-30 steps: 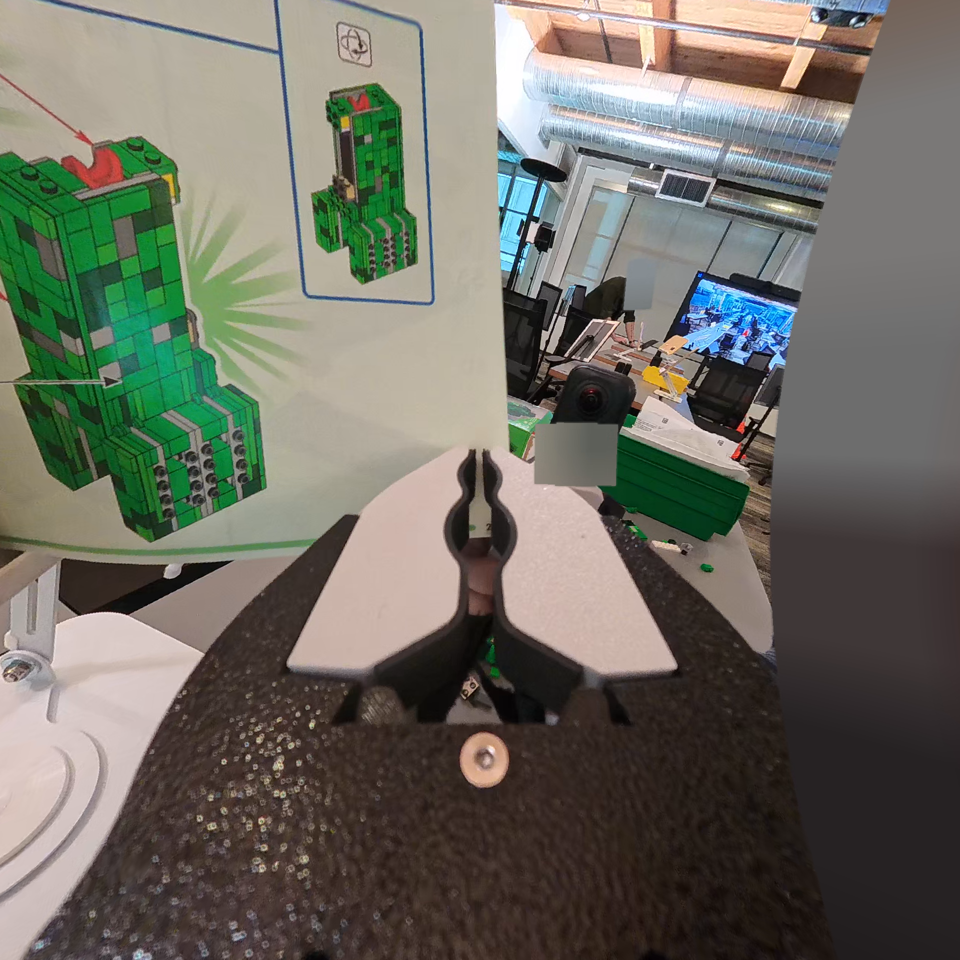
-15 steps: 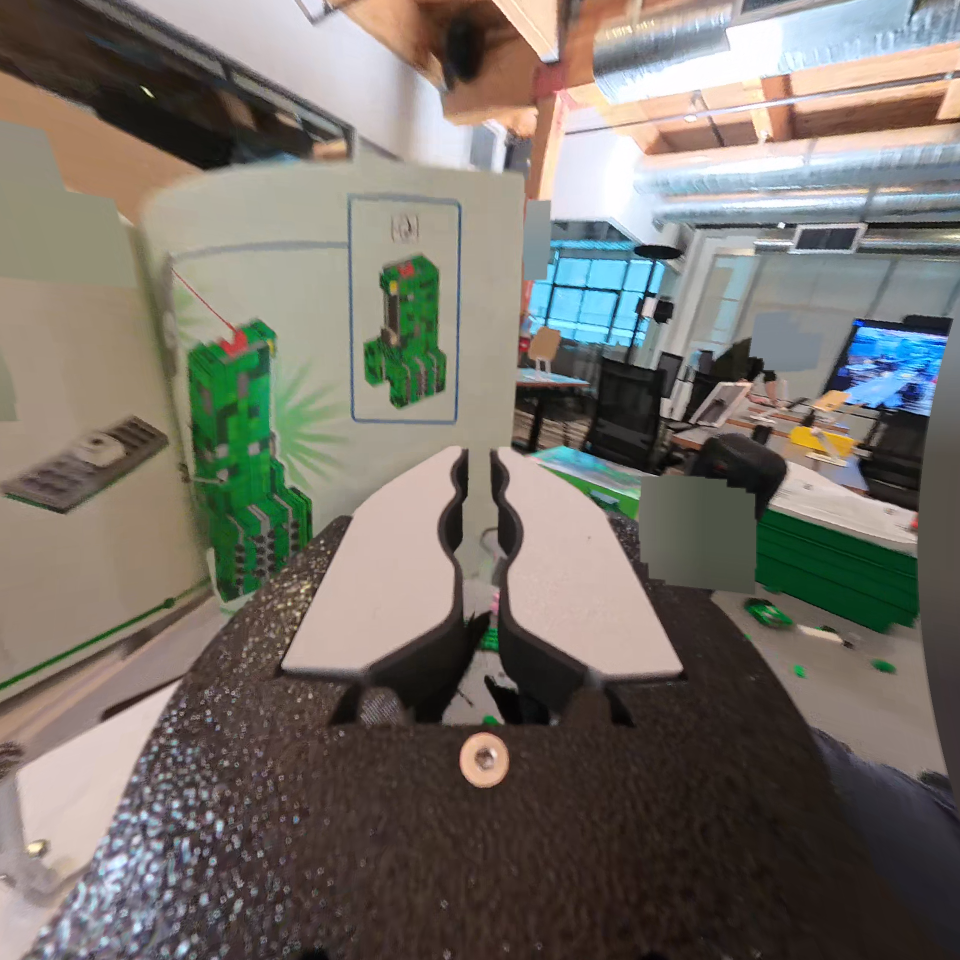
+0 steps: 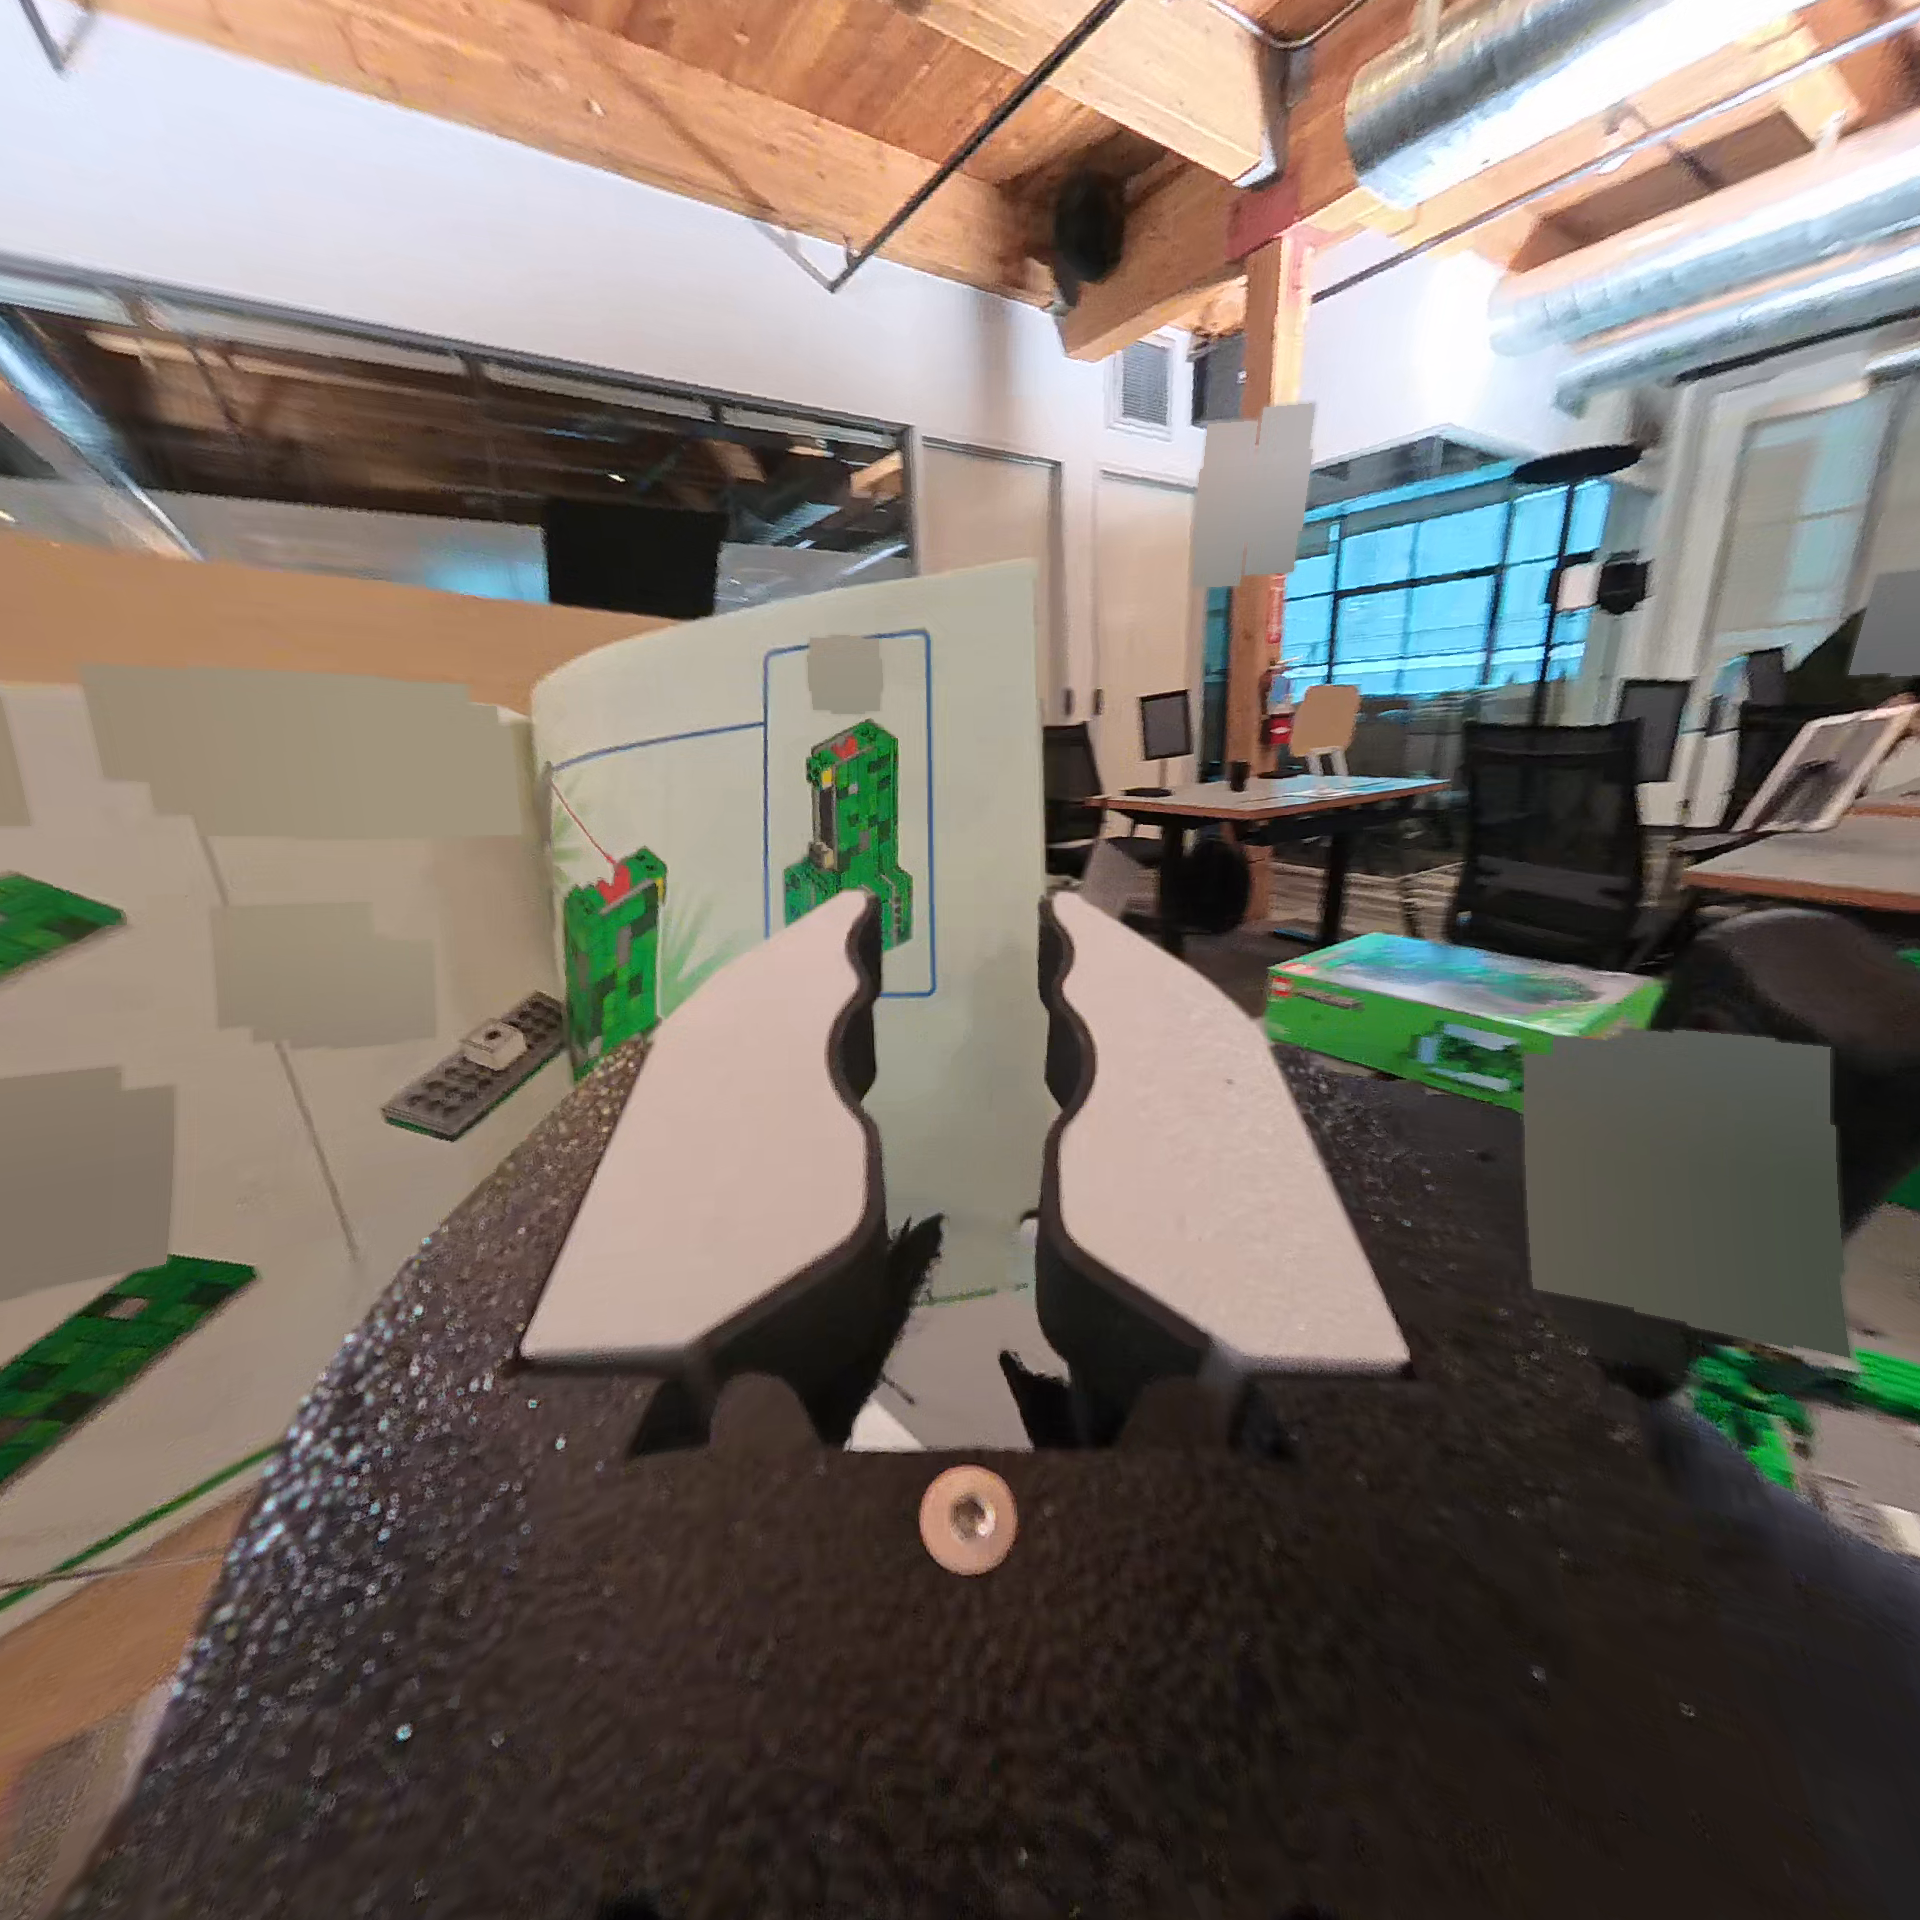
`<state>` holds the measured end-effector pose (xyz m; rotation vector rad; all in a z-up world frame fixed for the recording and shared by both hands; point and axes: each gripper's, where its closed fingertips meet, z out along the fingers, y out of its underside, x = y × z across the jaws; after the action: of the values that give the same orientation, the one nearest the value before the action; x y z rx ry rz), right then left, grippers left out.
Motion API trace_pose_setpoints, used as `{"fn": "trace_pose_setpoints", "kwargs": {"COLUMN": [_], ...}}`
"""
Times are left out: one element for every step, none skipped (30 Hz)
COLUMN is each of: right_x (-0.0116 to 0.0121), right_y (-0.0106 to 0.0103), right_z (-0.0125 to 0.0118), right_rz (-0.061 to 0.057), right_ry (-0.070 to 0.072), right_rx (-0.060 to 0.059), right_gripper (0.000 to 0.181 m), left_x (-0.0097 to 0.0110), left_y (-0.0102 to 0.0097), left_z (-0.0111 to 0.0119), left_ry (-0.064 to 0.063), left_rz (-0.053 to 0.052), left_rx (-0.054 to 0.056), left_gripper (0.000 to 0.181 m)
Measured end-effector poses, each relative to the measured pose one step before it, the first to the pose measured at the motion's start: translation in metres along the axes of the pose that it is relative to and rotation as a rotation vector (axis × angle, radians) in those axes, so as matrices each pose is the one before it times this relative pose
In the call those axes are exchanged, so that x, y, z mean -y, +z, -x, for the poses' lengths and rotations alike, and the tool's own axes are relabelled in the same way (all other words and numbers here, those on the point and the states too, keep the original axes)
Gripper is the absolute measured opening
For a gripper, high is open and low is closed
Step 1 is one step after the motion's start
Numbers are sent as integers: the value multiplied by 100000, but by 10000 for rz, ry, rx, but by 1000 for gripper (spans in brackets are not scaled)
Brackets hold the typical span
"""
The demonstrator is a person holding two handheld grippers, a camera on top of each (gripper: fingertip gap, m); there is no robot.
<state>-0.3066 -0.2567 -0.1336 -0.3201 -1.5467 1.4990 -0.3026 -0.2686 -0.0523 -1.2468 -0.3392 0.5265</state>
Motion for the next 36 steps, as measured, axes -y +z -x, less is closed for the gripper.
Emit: {"fn": "trace_pose_setpoints", "kwargs": {"right_x": [28, 16, 3, 2, -4, 1, -3, -1, 19, 13, 3, -9, -13, -22, -16, -7, -1, -1, 10, 3, -32, -48, -22, -11, 3, 10, 11, 9, -9, -1, -11, -14, -9, -7, 4, -8], "right_y": [18, 15, 25, 32, 21, 35, 16, 26, 26, 21, 21, 32, 25, 15, 18, 4, 14, 9, 5, 11, 19, 25, 13, 6, 3, -2, -16, -30, -27, -26, -33, -27, -13, -17, -6, 4], "right_z": [-24, -19, 13, 49, 34, 37, 44, 58, 45, 59, 61, 51, 40, 34, 32, 30, 33, 22, 24, 23, 25, 17, 20, 7, 0, -10, -26, -45, -49, -56, -49, -36, -27, -25, -8, 12], "right_rz": [27, 31, 34, 30, 25, 27, 24, 19, 15, 11, 14, 16, 16, 21, 17, 9, 8, 5, 0, 2, 19, 30, 13, 7, -1, -11, -19, -16, -11, -10, -4, -6, -4, 0, 2, 2], "right_ry": [-72, -64, -63, -64, -62, -57, -53, -49, -40, -31, -25, -24, -30, -30, -28, -20, -13, -11, -10, -6, -2, -14, -23, -12, 9, 26, 37, 42, 39, 33, 27, 22, 21, 16, 3, -6], "right_rx": [-55, -46, -26, -7, -12, -10, -3, 10, 7, 16, 23, 10, 10, 11, 8, 10, 17, 12, 9, 10, 8, 6, -1, -2, 8, 3, 0, -3, -4, -2, -6, -3, 7, 2, 1, 3], "right_gripper": [0, 0, 0, 0, 0, 0, 0, 0, 0, 0, 0, 0, 0, 0, 0, 0, 0, 0, 0, 0, 0, 0, 0, 0, 0, 0, 0, 0, 0, 0, 0, 0, 0, 0, 0, 0], "left_x": [150, 120, 97, 35, -2, -12, -101, -129, -166, -170, -159, -131, -114, -144, -152, -107, -66, -86, -136, -182, -140, -53, -43, -33, -15, 30, 36, 32, 39, 24, 15, 48, 30, 5, -28, -55], "left_y": [6, 24, 24, 63, 80, 85, 96, 122, 150, 152, 145, 107, 93, 80, 70, 43, 38, 43, 56, 44, 53, 26, 21, 13, -4, -11, -20, -18, -39, -32, -22, -20, -16, -5, 17, 26], "left_z": [11, 62, 20, -19, 3, 51, 54, -43, -181, -195, -157, -71, -50, -44, 60, 23, -2, -4, 33, 92, 85, -17, -18, 12, -16, -31, -25, 15, 20, 7, 14, -35, -50, 7, -32, -35], "left_ry": [349, 335, 308, 269, 244, 212, 140, 59, -36, -103, -110, -71, -12, 27, 49, 62, 31, -9, -23, -27, -43, -82, -104, -106, -72, -62, -71, -81, -74, -65, -60, -39, -42, -62, -51, -35], "left_rz": [-18, -20, -19, -12, -17, -42, -9, 18, 33, 47, 34, 20, 16, 56, 78, 44, 27, 37, 64, 102, 70, 10, 9, 18, -3, -32, -28, -20, -21, -10, -6, -27, -28, 0, 19, 37], "left_rx": [259, 292, 250, 200, 190, 196, 166, 47, -71, -109, -88, -27, -17, 2, 67, 51, 20, 20, 29, 65, 47, -19, -26, -9, -37, -54, -61, -42, -46, -50, -48, -75, -68, -26, -48, -45], "left_gripper": [29, 30, 31, 32, 33, 34, 35, 36, 37, 38, 39, 39, 40, 40, 40, 40, 39, 38, 37, 36, 35, 34, 33, 31, 30, 29, 28, 28, 27, 27, 27, 27, 28, 30, 31, 32]}}
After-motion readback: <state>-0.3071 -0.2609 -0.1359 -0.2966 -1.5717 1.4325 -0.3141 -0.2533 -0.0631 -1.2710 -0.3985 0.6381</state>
